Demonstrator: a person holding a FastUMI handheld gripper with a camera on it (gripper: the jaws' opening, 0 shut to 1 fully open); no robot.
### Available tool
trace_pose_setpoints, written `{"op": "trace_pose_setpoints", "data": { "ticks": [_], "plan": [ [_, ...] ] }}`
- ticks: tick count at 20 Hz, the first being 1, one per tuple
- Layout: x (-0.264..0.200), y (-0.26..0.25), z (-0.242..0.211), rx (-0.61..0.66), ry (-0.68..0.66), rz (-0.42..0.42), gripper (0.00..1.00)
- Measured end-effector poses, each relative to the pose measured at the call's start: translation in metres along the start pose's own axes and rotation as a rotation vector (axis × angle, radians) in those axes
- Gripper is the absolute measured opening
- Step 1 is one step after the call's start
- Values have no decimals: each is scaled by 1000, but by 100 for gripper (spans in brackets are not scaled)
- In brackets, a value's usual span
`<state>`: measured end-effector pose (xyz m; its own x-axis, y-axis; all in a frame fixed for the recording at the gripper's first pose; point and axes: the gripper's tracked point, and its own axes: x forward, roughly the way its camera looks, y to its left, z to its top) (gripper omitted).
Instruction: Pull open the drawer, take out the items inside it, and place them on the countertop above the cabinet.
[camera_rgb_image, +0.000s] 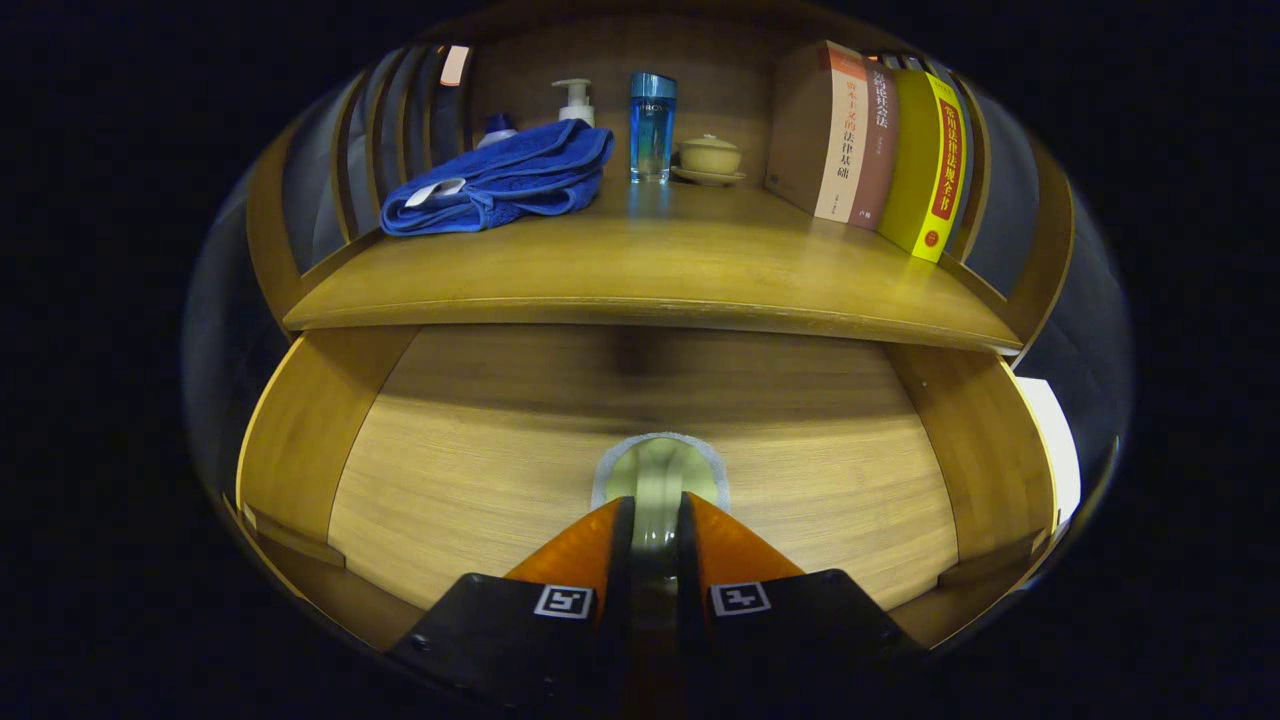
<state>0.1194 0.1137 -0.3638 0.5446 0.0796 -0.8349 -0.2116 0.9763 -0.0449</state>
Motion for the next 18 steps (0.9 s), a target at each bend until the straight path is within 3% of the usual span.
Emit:
{"op": "trace_pose_setpoints", "data": {
  "ticks": [4, 10, 18],
  "plan": [
    [-2, 8, 1, -11, -33, 50, 23],
    [-19, -1, 17, 31, -74, 24, 24],
    [-102, 4, 103, -3, -307, 57, 23]
  ]
}}
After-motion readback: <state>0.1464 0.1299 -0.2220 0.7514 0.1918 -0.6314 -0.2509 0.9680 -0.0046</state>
